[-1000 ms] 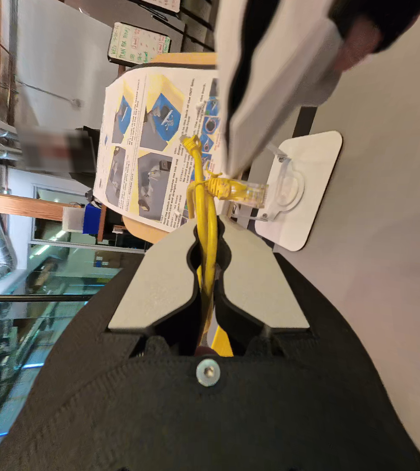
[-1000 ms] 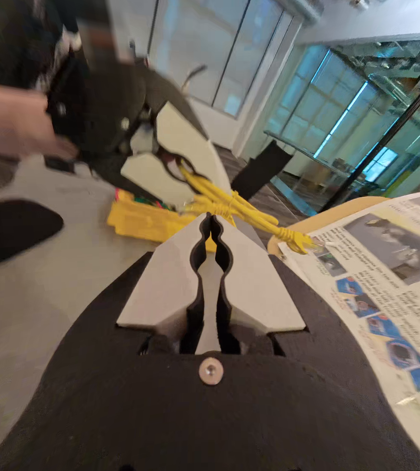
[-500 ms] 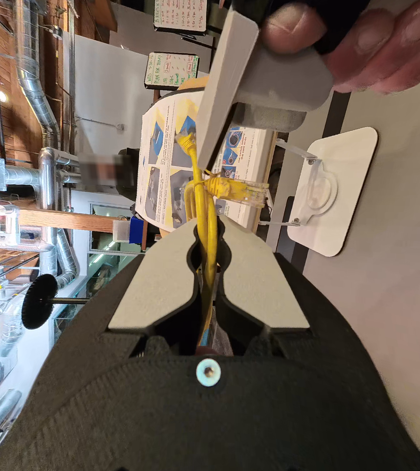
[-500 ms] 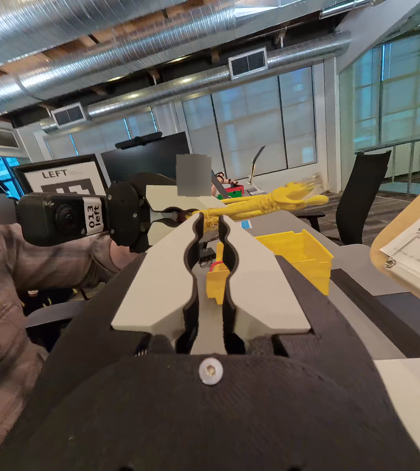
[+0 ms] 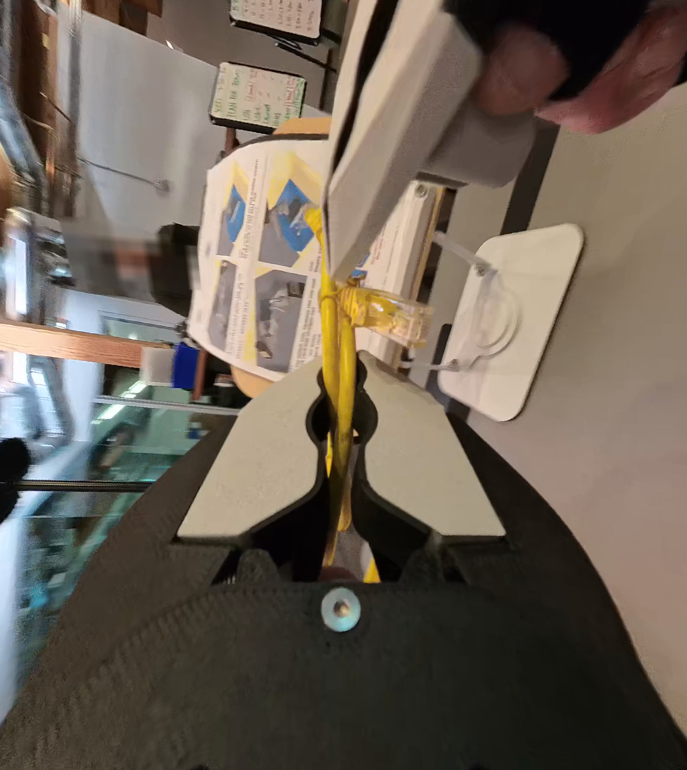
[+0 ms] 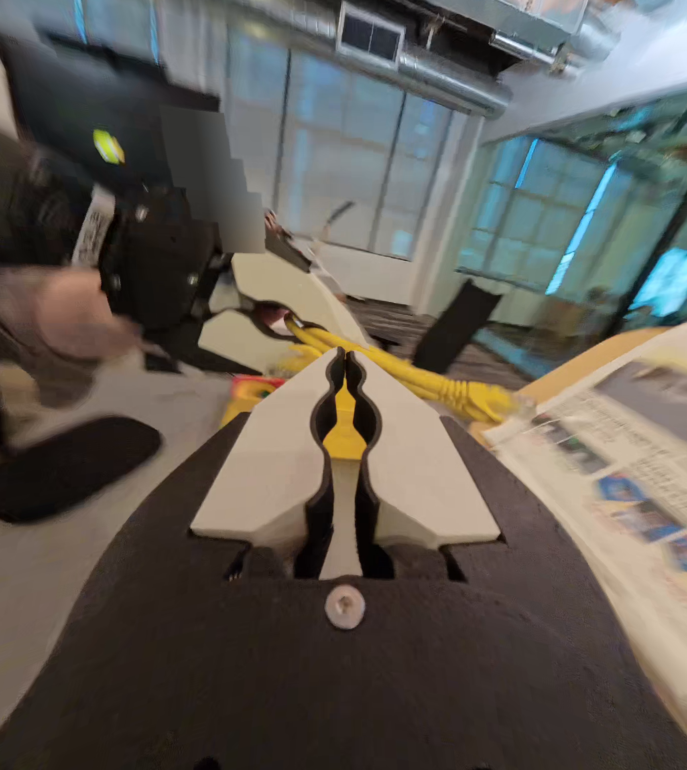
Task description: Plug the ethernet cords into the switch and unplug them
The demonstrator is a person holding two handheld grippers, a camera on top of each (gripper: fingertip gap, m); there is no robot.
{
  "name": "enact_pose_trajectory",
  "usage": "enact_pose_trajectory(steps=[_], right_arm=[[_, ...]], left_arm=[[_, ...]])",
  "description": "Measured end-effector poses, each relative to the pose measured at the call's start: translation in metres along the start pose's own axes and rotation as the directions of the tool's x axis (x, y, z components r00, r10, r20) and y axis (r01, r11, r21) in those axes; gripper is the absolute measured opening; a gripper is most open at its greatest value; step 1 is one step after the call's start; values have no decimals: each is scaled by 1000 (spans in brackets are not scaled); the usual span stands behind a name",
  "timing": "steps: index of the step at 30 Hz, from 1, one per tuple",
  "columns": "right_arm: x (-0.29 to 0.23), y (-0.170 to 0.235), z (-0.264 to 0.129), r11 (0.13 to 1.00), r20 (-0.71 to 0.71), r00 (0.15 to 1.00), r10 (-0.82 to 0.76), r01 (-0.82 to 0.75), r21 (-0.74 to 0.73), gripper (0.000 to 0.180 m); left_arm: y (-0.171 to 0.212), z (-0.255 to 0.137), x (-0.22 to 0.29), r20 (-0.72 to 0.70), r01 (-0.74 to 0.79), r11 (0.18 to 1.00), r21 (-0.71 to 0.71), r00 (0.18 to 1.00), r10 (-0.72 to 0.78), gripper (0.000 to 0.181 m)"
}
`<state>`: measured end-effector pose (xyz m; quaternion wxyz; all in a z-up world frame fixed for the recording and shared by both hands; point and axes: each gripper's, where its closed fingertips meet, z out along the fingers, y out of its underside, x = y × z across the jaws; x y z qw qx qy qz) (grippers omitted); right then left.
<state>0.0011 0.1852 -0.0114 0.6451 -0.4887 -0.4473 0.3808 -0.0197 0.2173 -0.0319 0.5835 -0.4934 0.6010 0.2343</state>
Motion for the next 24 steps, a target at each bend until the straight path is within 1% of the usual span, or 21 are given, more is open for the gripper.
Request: enact_pose_trajectory(steps=[1,2,4,5,7,8,10,11,12,13,14,15,16,17,18,19,20,21,22,23,24], right_arm=[[-4,-2,-1,991,-31,991,-131,130,-41,0],[-7,-3,-1,964,-59,965,-256,251,-92,0],[-15,-4,-1,885,-73,890,-450,433,-170,0],[-16,-3,-1,838,-75,847,-526,502,-214,0],[-11,3,-4,682,-83,703,-706,644,-346,0],[-10,6,-3,613,-67,643,-763,687,-390,0],[-8,9,-3,515,-47,559,-828,724,-459,0],[-4,8,-5,469,-49,512,-857,739,-484,0],[-3,4,-7,449,-58,484,-873,752,-483,0],[-5,2,-7,452,-60,482,-874,762,-464,0],[-7,2,-6,487,-56,518,-853,755,-439,0],[-7,1,-7,571,-74,596,-800,716,-401,2],[-8,-1,-7,676,-81,694,-715,658,-332,18],[-9,-2,-8,763,-71,778,-624,588,-268,32],[-5,-3,-10,839,-70,851,-521,495,-225,30],[-1,-2,-11,906,-65,915,-397,380,-187,23],[0,-4,-11,956,-41,962,-271,263,-131,21],[1,-7,-11,988,-11,990,-143,142,-66,21],[2,-9,-10,1000,26,1000,-15,15,-16,18],[0,-12,-9,995,79,993,92,-94,31,19],[-2,-14,-8,986,114,982,147,-156,67,19]], left_arm=[[-1,0,0,-33,68,998,18,997,-68,6],[0,0,1,-72,138,990,27,988,-135,6],[-3,-1,0,-148,275,960,54,953,-264,4],[-6,-2,1,-199,348,935,68,923,-329,4],[-8,-3,2,-283,479,875,68,851,-443,4],[-10,-3,6,-346,543,838,53,797,-495,4],[-10,-3,10,-425,654,756,25,691,-584,4],[-10,-3,10,-454,690,723,20,651,-609,4],[-13,-5,10,-486,733,680,19,601,-635,4],[-16,-6,10,-509,763,646,16,563,-651,4],[-18,-6,11,-501,756,654,27,576,-646,5],[-16,-5,10,-457,721,691,53,633,-625,4],[-15,-4,6,-416,704,706,76,666,-619,4],[-12,-4,0,-379,691,717,94,691,-616,4],[-10,-5,-6,-338,661,741,122,729,-595,4],[-13,-9,-11,-323,640,750,169,754,-571,4],[-17,-12,-15,-318,629,750,207,768,-556,4],[-18,-13,-17,-302,617,756,218,780,-549,4],[-18,-12,-18,-288,612,758,224,785,-549,4],[-19,-12,-19,-284,616,754,230,783,-553,4],[-21,-12,-20,-294,633,739,231,769,-568,4]])
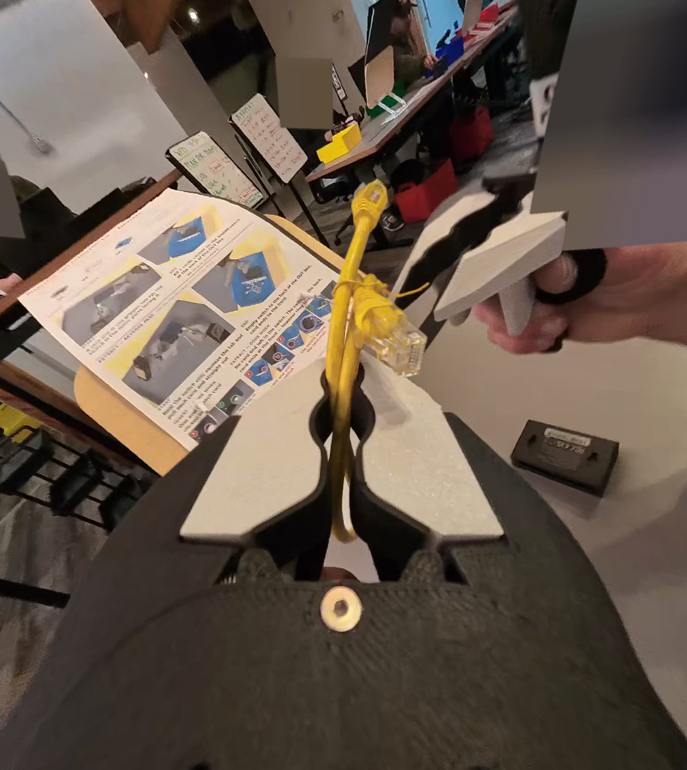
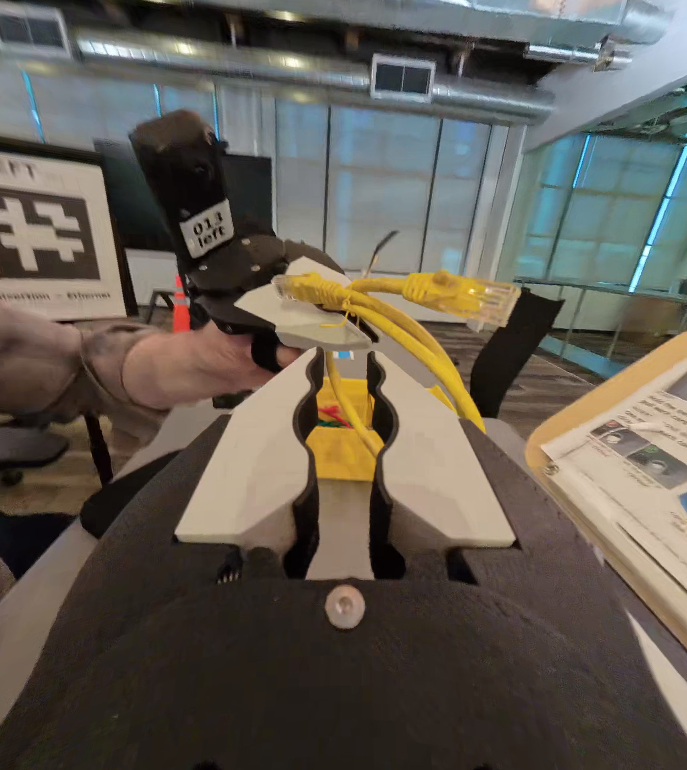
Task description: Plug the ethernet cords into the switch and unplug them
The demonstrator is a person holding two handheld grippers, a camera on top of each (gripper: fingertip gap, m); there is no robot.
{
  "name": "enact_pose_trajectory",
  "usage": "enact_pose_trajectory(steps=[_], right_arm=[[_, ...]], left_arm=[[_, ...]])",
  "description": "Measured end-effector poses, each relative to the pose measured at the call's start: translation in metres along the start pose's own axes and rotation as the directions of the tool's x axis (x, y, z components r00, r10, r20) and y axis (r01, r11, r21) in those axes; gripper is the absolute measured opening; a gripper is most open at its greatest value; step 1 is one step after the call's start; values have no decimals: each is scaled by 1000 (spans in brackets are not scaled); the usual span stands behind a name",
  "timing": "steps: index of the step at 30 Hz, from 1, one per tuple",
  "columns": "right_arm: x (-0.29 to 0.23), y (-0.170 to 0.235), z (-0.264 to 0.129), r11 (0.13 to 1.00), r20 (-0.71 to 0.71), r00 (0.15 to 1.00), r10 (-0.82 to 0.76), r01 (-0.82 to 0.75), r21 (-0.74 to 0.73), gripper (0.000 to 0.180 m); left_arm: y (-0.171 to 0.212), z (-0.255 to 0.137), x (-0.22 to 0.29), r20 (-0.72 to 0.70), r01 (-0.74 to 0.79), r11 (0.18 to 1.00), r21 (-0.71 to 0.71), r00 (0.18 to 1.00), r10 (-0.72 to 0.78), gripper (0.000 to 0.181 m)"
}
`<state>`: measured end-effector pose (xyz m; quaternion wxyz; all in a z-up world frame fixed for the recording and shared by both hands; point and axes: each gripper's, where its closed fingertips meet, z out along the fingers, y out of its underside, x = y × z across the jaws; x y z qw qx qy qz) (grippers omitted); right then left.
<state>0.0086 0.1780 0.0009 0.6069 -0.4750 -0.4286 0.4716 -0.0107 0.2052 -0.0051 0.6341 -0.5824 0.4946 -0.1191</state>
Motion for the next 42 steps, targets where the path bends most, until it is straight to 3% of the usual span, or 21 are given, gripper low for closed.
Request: enact_pose_trajectory(steps=[4,7,9,18,27,35,38,42], right_arm=[[0,2,14,1000,-78,997,-13,15,21,21],[11,-5,11,993,-180,982,58,-38,113,8],[15,-3,11,984,-182,975,126,-100,145,9],[14,-12,6,978,-222,970,95,-50,202,0],[15,-19,1,974,-224,970,96,-45,223,6],[11,-18,2,986,-232,972,42,-3,168,0],[14,-18,-1,994,-260,965,-24,51,97,0],[19,-20,-9,988,-314,937,-153,157,-11,0]], left_arm=[[-3,5,3,-25,138,990,34,990,-138,4],[-5,9,5,-15,182,982,58,983,-182,4],[-8,11,8,-16,215,974,76,977,-215,4],[-17,17,18,-85,369,922,119,929,-361,5],[-20,20,20,-89,358,926,121,933,-349,5],[-18,17,14,-50,318,940,122,948,-315,5],[-14,15,8,-7,231,967,104,973,-232,4],[-7,13,3,77,9,1000,27,997,-11,4]])
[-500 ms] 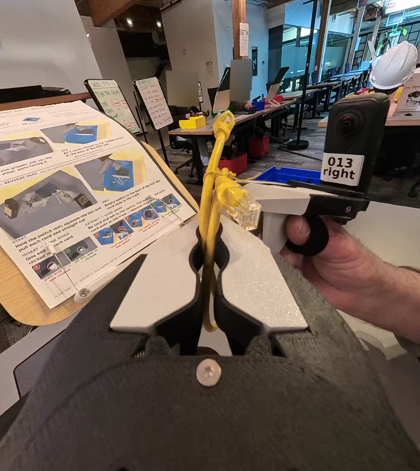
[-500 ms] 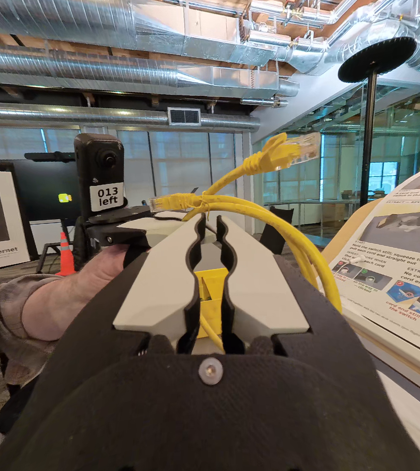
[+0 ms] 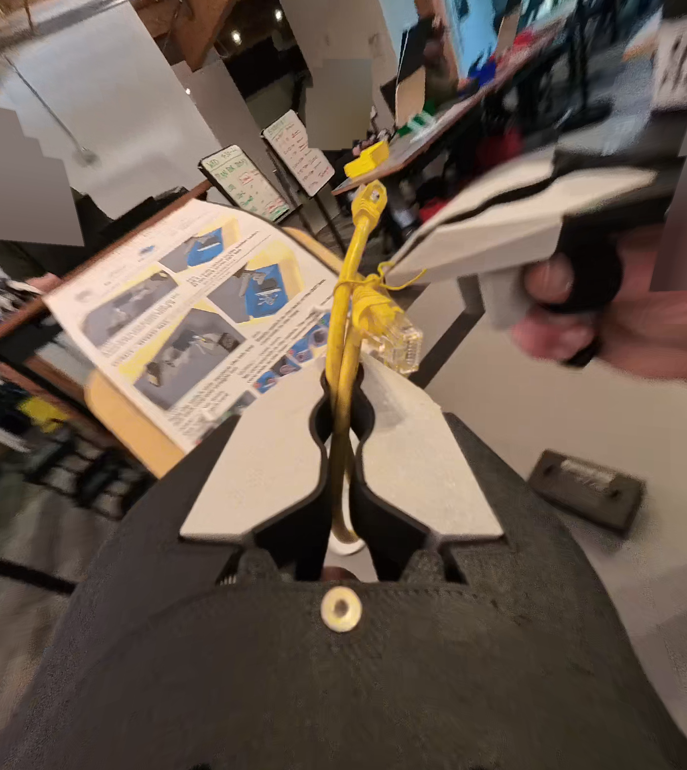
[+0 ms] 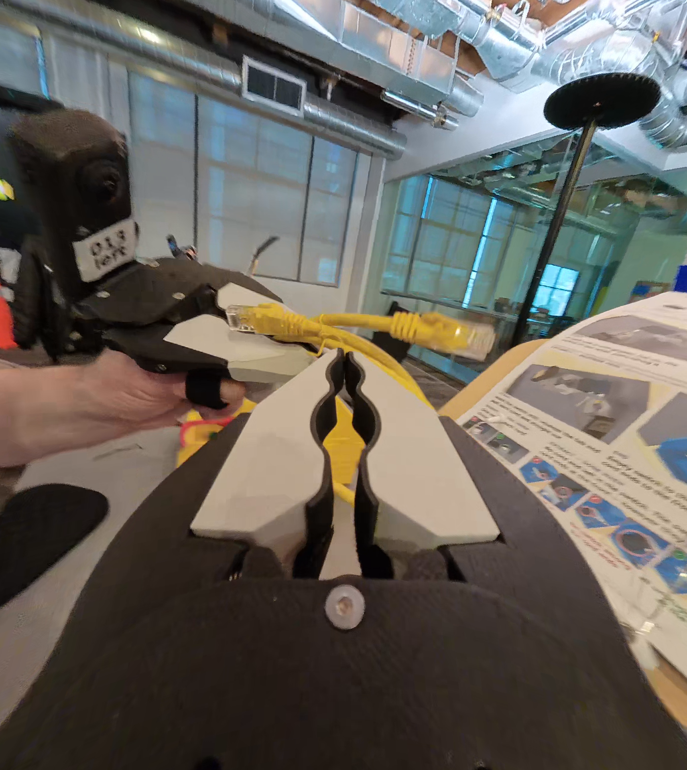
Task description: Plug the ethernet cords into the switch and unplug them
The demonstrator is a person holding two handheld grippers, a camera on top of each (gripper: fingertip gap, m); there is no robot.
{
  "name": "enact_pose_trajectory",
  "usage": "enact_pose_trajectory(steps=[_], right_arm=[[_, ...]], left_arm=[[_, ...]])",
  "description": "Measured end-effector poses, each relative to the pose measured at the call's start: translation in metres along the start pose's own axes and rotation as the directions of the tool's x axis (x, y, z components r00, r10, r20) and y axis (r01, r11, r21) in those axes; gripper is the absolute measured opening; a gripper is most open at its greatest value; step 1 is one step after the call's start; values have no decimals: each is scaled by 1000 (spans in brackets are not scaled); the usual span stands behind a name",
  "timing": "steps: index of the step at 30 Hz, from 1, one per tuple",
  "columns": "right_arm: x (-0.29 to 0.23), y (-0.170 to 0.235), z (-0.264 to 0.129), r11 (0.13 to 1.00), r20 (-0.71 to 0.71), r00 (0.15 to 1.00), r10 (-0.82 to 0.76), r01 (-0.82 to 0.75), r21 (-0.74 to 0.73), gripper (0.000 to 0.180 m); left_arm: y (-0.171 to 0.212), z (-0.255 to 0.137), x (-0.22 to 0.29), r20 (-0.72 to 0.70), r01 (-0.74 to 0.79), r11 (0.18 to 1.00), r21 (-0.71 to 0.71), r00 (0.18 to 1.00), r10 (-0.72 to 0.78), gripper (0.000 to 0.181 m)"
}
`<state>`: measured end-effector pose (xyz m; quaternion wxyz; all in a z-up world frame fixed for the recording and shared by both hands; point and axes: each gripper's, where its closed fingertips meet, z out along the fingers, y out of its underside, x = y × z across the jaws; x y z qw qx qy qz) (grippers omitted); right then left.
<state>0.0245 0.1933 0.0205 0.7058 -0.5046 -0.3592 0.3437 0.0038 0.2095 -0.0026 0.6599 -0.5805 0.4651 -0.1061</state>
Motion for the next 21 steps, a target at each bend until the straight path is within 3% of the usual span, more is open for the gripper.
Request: enact_pose_trajectory(steps=[4,9,15,18,20,21], right_arm=[[0,-5,-4,958,-84,959,-270,260,-119,0],[-30,-7,2,802,-31,822,-569,547,-241,0],[-35,16,4,570,71,633,-771,735,-368,0],[-19,24,-3,457,90,542,-836,776,-435,0],[-12,21,-8,471,78,549,-832,774,-423,0],[-17,13,-9,537,56,590,-806,767,-352,0]], left_arm=[[5,-1,-7,96,-310,942,-128,942,323,3],[5,1,-15,144,-364,910,-198,908,394,2],[5,2,-13,129,-290,937,-192,939,317,2],[7,2,-12,96,-187,969,-163,974,204,2],[8,3,-10,76,-138,980,-142,986,150,2],[5,3,-9,83,-141,983,-121,985,151,2]])
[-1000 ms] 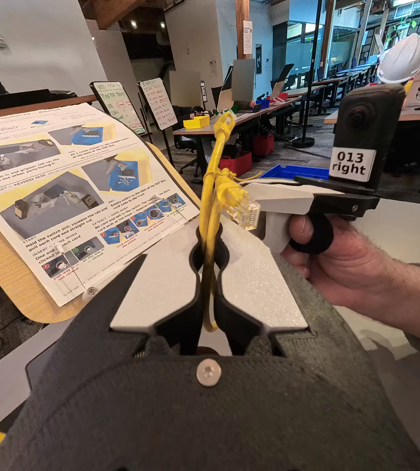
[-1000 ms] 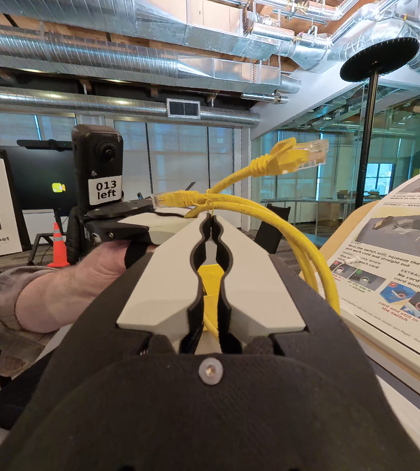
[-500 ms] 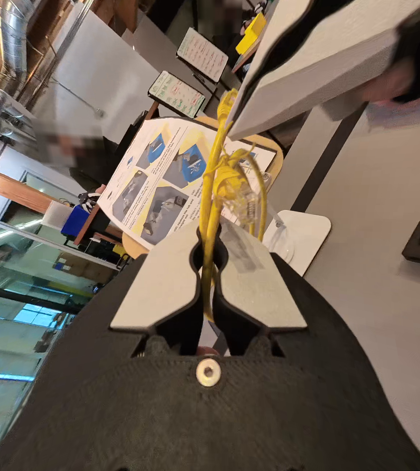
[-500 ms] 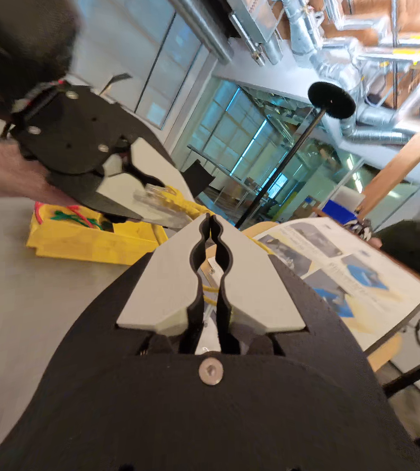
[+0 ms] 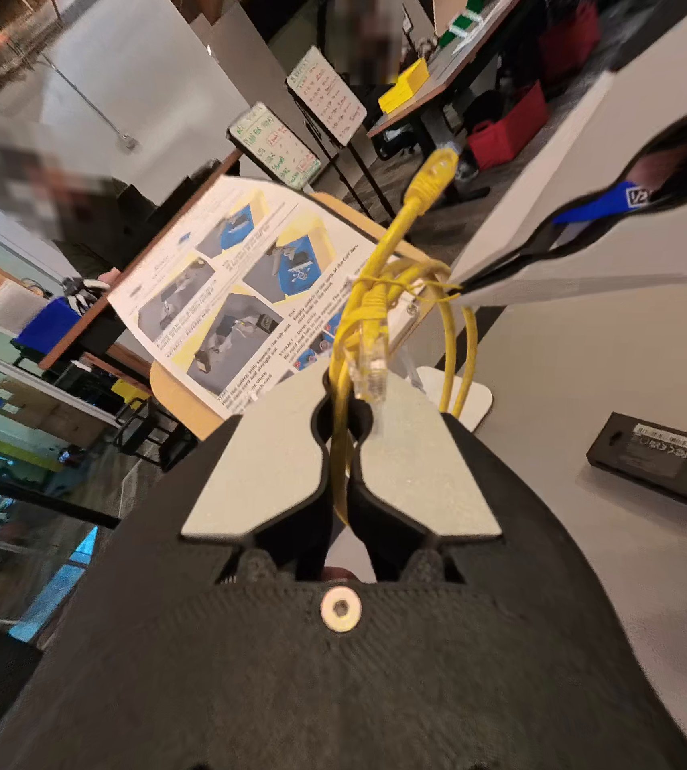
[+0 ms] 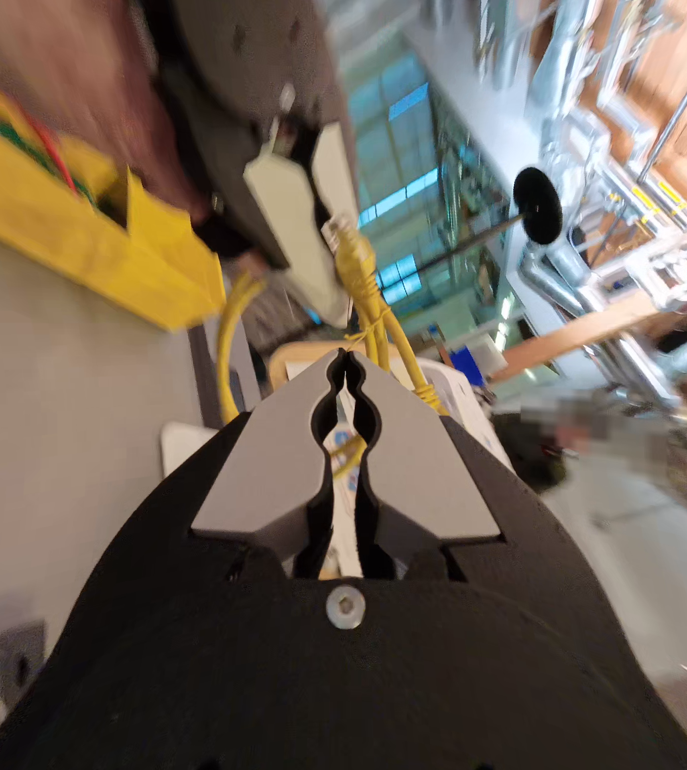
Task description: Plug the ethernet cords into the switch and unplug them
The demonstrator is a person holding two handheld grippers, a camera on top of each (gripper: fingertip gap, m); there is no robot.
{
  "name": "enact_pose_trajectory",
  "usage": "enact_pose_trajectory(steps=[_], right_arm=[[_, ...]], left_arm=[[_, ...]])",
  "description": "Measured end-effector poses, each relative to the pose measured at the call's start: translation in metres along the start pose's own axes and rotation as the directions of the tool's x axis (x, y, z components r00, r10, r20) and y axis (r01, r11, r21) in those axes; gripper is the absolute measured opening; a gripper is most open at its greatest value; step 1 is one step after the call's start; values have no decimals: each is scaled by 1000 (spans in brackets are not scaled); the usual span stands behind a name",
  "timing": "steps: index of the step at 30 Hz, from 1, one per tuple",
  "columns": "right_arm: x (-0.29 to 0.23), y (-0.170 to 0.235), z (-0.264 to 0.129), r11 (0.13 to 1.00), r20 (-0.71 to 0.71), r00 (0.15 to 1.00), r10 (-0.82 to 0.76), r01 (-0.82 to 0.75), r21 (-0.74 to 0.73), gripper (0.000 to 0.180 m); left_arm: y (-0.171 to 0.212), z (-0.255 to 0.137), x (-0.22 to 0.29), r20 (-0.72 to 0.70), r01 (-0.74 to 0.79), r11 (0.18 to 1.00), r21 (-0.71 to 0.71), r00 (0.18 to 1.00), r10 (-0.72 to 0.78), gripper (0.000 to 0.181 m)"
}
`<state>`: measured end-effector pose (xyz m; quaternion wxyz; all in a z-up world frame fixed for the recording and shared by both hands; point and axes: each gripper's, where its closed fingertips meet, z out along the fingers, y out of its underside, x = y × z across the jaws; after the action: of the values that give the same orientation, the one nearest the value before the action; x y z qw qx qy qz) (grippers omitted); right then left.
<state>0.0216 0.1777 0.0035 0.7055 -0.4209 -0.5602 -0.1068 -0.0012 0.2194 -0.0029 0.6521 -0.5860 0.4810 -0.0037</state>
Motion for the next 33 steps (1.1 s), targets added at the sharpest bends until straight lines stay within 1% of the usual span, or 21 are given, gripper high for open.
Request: enact_pose_trajectory(steps=[1,2,3,5,6,7,8,11,13,14,16,18,20,25,26,30,31,33], right_arm=[[5,-9,-5,989,23,994,110,-111,94,0],[8,-15,-8,955,83,968,235,-246,163,0],[13,-15,-10,906,138,925,353,-375,196,13],[22,-11,-12,789,231,820,524,-570,230,18],[23,-9,-12,731,290,762,579,-643,230,22],[24,-6,-11,685,319,716,621,-694,221,24],[24,-4,-9,660,329,692,643,-718,221,22],[22,-10,-6,618,345,662,665,-747,243,27],[22,-19,-6,589,360,648,671,-761,272,22],[22,-23,-6,553,377,620,688,-784,280,22],[23,-26,-5,477,418,553,721,-833,281,16],[22,-25,-4,442,429,522,737,-853,278,16],[27,-25,-6,404,434,500,749,-865,299,11],[29,-28,-8,298,503,416,758,-906,300,9],[30,-28,-8,258,518,385,764,-918,301,9],[36,-23,-10,26,621,213,754,-955,296,0],[37,-22,-11,-13,641,188,744,-955,296,0],[34,-21,-8,-31,643,177,745,-954,299,0]], left_arm=[[-3,-1,-1,15,-10,1000,19,1000,10,2],[-7,-2,-1,23,-16,999,35,1000,15,2],[-11,-2,-1,33,-33,998,50,999,32,2],[-16,-3,-6,96,-85,995,59,992,79,2],[-18,-4,-7,102,-85,994,67,992,78,2],[-19,-4,-8,108,-82,994,74,991,74,2],[-21,-4,-10,121,-81,994,80,990,71,2],[-25,-4,-13,139,-68,994,91,989,55,2],[-26,-3,-13,148,-72,993,92,987,58,2],[-27,-3,-13,148,-70,993,95,987,56,2],[-28,-3,-13,155,-70,993,98,986,54,2],[-29,-3,-13,159,-70,992,103,986,53,2],[-31,-4,-13,165,-76,992,105,984,58,2],[-33,-5,-14,174,-72,991,115,983,51,2],[-33,-5,-14,182,-72,990,118,982,50,2],[-37,-6,-16,197,-65,988,140,980,37,2],[-38,-6,-15,198,-64,988,142,980,35,2],[-39,-6,-14,199,-57,988,147,980,27,2]])
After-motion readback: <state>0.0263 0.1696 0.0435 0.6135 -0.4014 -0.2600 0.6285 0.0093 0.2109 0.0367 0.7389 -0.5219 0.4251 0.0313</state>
